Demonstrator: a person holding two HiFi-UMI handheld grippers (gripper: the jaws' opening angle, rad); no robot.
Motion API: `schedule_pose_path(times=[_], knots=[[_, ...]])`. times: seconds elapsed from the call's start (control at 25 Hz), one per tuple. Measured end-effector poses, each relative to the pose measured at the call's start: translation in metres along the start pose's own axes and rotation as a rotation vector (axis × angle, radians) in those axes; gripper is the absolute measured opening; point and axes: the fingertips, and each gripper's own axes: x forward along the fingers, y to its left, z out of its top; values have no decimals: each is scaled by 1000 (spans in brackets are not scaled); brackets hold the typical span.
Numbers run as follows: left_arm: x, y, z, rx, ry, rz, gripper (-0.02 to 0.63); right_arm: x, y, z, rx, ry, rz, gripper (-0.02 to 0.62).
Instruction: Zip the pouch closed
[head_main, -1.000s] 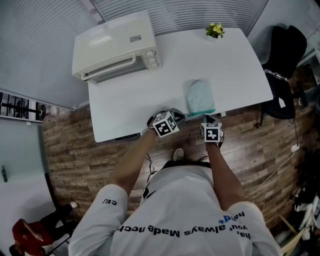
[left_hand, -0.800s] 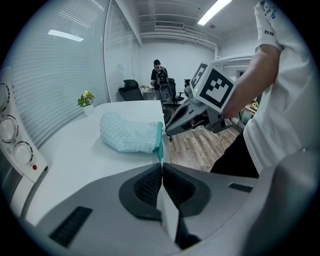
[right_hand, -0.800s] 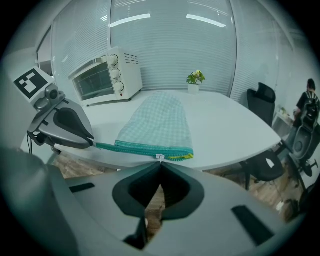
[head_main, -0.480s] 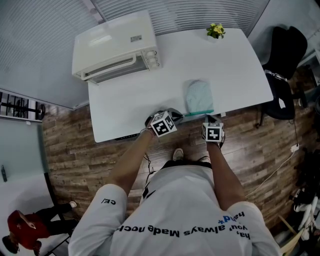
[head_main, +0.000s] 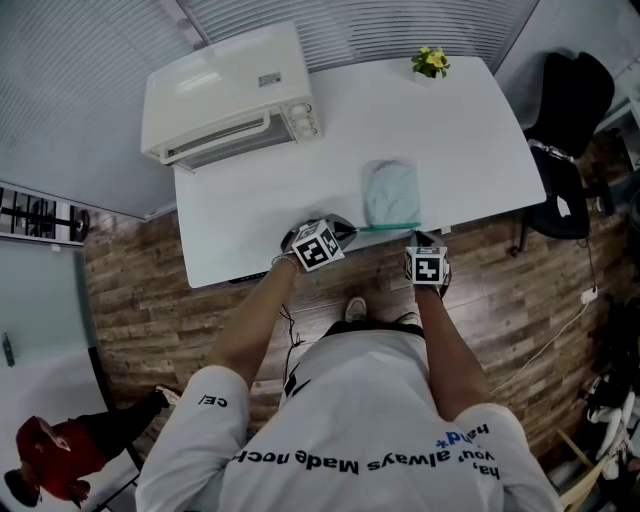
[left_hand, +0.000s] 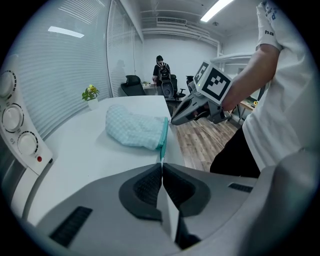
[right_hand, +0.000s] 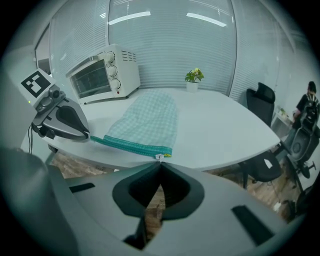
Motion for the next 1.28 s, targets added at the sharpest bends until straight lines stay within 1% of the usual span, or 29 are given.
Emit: schedule_pose_path(times=[0.24, 0.44, 0.52, 0.64, 0.68, 0.72, 0.76, 0.8, 0.88, 0.96, 1.08, 1.28], knots=[[-1, -1, 0, 6, 4, -8, 25, -2, 0, 2, -21, -3, -1, 9], [0, 1, -1, 1, -2, -15, 23, 0, -1, 2, -20, 5, -3, 9], [0, 3, 1, -4, -7, 1, 25, -1, -2, 5, -18, -8, -7, 9], [-1, 8, 6, -25, -33, 45, 28, -1, -5, 14, -19, -36, 0, 15], [-1, 9, 8, -33, -42, 56, 34, -1, -5, 18, -20, -45, 8, 33], [-1, 9, 9, -41, -49, 64, 84, -1, -6, 21, -20, -53, 18, 69], [-2, 10, 11, -50, -57, 73, 136, -1, -6, 24, -22, -60, 26, 85], [-3, 10, 13, -58, -66, 83, 156, -3, -6, 27, -27, -67, 31, 86], [-8, 13, 18, -79, -98, 107, 179, -9, -6, 32, -43, -84, 41, 86], [-17, 18, 26, -116, -152, 143, 181, -17, -5, 40, -56, -113, 54, 83], [-45, 25, 47, -178, -255, 218, 181, -39, -1, 57, -72, -180, 81, 77], [-99, 23, 92, -245, -426, 322, 176, -98, 10, 94, -105, -318, 144, 60]])
